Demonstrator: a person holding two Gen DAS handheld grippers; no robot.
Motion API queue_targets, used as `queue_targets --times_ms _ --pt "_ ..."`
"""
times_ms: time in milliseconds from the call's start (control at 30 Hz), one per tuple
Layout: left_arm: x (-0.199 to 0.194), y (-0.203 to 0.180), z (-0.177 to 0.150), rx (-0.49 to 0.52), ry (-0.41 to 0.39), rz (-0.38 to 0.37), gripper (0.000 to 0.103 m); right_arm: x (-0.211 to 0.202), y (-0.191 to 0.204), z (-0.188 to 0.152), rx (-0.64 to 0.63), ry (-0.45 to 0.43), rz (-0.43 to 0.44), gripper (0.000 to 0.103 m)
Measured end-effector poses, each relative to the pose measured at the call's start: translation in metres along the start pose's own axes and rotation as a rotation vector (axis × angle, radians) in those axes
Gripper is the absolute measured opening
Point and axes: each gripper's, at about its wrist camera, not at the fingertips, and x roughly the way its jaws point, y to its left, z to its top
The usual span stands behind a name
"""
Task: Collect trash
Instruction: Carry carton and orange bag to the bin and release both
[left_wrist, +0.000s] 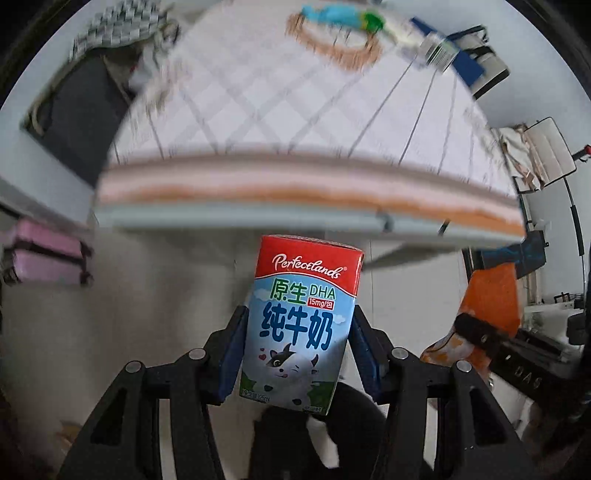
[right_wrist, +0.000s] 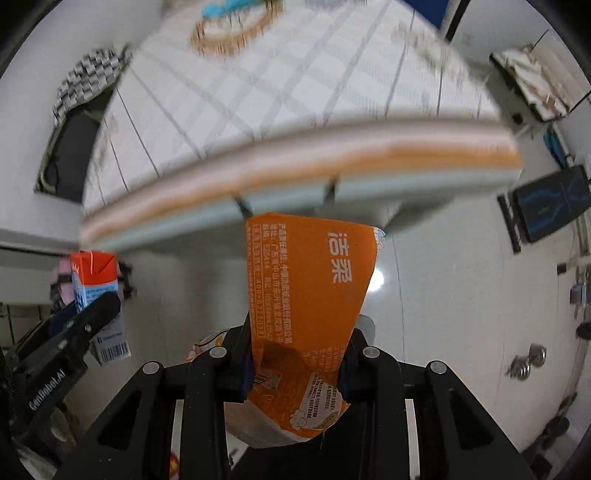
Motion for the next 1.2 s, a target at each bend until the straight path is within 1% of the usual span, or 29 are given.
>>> queue_targets --times_ms 67,133,167,200,233,267,333,400,433,467,500,533,567,600,633,667,700,733,767,800,867,900,933,1033,1133,1200 --pt "0.036 0.012 -0.012 -0.047 0.055 -0.034 0.05 0.038 -0.009 -0.017 0.008 0.051 0.003 0.035" --pt "0.081 0.026 -0.021 -0.1 0.116 -0.07 0.05 0.072 -0.017 -0.028 0.021 0.09 0.004 0.035" --pt "0.101 0.031 -0.023 -0.118 0.141 -0.087 0.05 0.101 -0.024 -0.034 0.033 0.121 0.019 0.035" --pt "0.122 0.037 -0.026 -0.14 0.166 -0.093 0.05 0.119 -0.029 -0.037 0.042 0.138 0.024 0.035" --pt "0.153 0.046 -0.03 -0.17 0.196 -0.101 0.05 0.149 -0.036 -0.042 0.061 0.163 0.031 0.035" --pt "0.17 0.05 -0.032 -0.18 0.21 -0.113 0.05 0.173 -0.041 -0.044 0.07 0.18 0.047 0.035" --pt "0.226 0.061 -0.037 -0.206 0.255 -0.101 0.05 0.222 -0.05 -0.048 0.087 0.202 0.063 0.036" --pt "0.263 0.067 -0.04 -0.207 0.28 -0.122 0.051 0.269 -0.056 -0.05 0.086 0.224 0.084 0.037" --pt "0.291 0.072 -0.043 -0.214 0.313 -0.132 0.051 0.286 -0.058 -0.05 0.087 0.231 0.085 0.037" --pt "0.311 0.075 -0.044 -0.222 0.329 -0.14 0.051 0.313 -0.061 -0.051 0.091 0.237 0.091 0.038" --pt "0.321 0.077 -0.045 -0.221 0.334 -0.148 0.052 0.331 -0.063 -0.052 0.085 0.245 0.096 0.039" --pt "0.336 0.08 -0.047 -0.217 0.34 -0.148 0.053 0.356 -0.064 -0.053 0.075 0.255 0.101 0.043" --pt "0.351 0.082 -0.049 -0.211 0.345 -0.14 0.061 0.375 -0.066 -0.051 0.078 0.262 0.115 0.05" --pt "0.358 0.083 -0.049 -0.21 0.345 -0.137 0.068 0.391 -0.068 -0.05 0.079 0.272 0.132 0.055" --pt "0.366 0.085 -0.05 -0.211 0.345 -0.132 0.082 0.403 -0.068 -0.047 0.08 0.283 0.148 0.063" --pt "0.373 0.086 -0.051 -0.213 0.348 -0.126 0.091 0.42 -0.069 -0.048 0.076 0.296 0.169 0.075" --pt "0.377 0.087 -0.052 -0.216 0.35 -0.122 0.093 0.43 -0.07 -0.047 0.071 0.302 0.173 0.082" --pt "0.379 0.089 -0.053 -0.217 0.343 -0.116 0.095 0.439 -0.072 -0.047 0.07 0.305 0.18 0.093" --pt "0.378 0.093 -0.056 -0.216 0.335 -0.103 0.095 0.444 -0.069 -0.046 0.071 0.304 0.185 0.097" --pt "0.377 0.094 -0.057 -0.21 0.326 -0.089 0.095 0.449 -0.071 -0.045 0.068 0.303 0.186 0.097" --pt "0.368 0.099 -0.061 -0.196 0.293 -0.036 0.095 0.451 -0.075 -0.042 0.07 0.293 0.159 0.101" --pt "0.366 0.1 -0.063 -0.19 0.274 -0.009 0.095 0.449 -0.077 -0.043 0.072 0.284 0.151 0.101" --pt "0.358 0.1 -0.064 -0.174 0.254 0.04 0.095 0.445 -0.076 -0.041 0.067 0.281 0.135 0.101" --pt "0.339 0.097 -0.063 -0.144 0.218 0.106 0.095 0.429 -0.067 -0.041 0.022 0.255 0.072 0.101" --pt "0.315 0.088 -0.065 -0.121 0.202 0.149 0.095 0.411 -0.057 -0.041 -0.044 0.236 0.001 0.101" --pt "0.301 0.084 -0.066 -0.109 0.192 0.158 0.095 0.392 -0.051 -0.043 -0.086 0.212 -0.05 0.101"
